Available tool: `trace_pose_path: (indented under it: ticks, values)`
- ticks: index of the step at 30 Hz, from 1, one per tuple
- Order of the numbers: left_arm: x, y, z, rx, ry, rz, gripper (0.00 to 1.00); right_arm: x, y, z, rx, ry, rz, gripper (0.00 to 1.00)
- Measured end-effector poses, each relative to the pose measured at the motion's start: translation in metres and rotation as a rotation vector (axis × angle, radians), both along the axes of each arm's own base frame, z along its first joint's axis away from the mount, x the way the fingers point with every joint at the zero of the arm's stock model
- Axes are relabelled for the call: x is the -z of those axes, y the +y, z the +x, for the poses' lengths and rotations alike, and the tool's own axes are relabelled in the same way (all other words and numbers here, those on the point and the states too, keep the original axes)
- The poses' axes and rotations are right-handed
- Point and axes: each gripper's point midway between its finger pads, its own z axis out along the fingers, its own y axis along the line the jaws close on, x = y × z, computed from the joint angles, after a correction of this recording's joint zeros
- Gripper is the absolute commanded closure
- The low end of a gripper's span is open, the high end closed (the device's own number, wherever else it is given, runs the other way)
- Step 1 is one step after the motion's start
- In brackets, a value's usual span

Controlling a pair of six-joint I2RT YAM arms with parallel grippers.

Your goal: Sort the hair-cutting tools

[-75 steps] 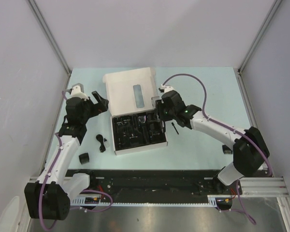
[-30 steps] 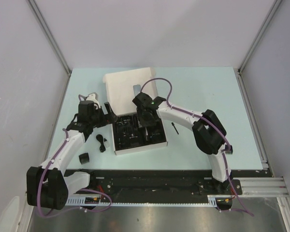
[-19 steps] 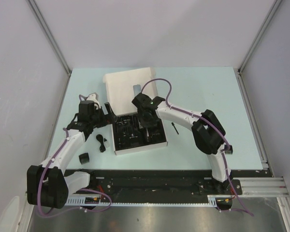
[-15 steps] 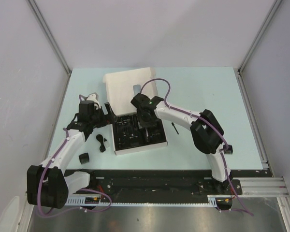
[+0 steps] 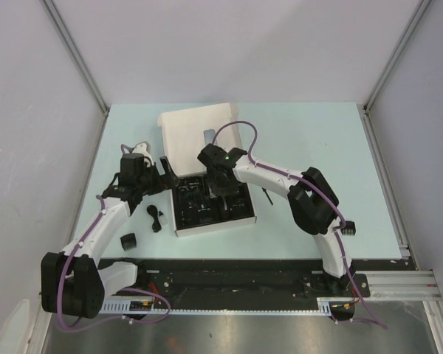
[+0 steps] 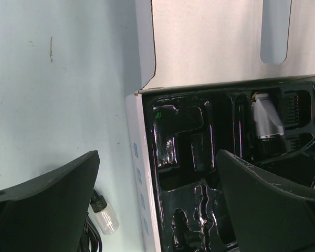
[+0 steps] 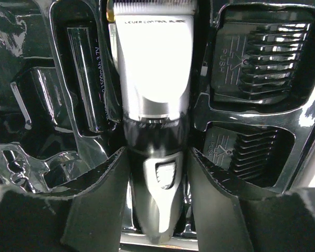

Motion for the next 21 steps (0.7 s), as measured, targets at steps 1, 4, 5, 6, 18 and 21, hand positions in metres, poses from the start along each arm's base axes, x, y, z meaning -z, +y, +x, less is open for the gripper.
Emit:
trace_pose_path:
  ticks: [1,4,5,6,18,21]
  values:
    - [0.0,0.0,0.0,0.0,0.0,0.0,0.0,0.0,0.0,0.0,0.001,0.001,0.0,0.46]
    - [-0.001,0.0,0.0,0.0,-0.002,0.0,0.0,-0.001,0.0,0.0,0.004,0.001,0.001,0.4]
    - [-0.001,0.0,0.0,0.0,-0.002,0.0,0.0,-0.001,0.0,0.0,0.005,0.0,0.001,0.38]
    - [-0.001,0.0,0.0,0.0,-0.004,0.0,0.0,-0.001,0.0,0.001,0.007,-0.003,0.001,0.37]
    - [-0.005,0.0,-0.001,0.0,-0.015,-0.001,0.0,-0.036,-0.002,0.005,0.034,-0.086,0.07,0.54]
    - [-0.006,0.0,-0.001,0.0,-0.019,-0.002,0.0,-0.043,-0.005,0.003,0.032,-0.094,0.08,0.61]
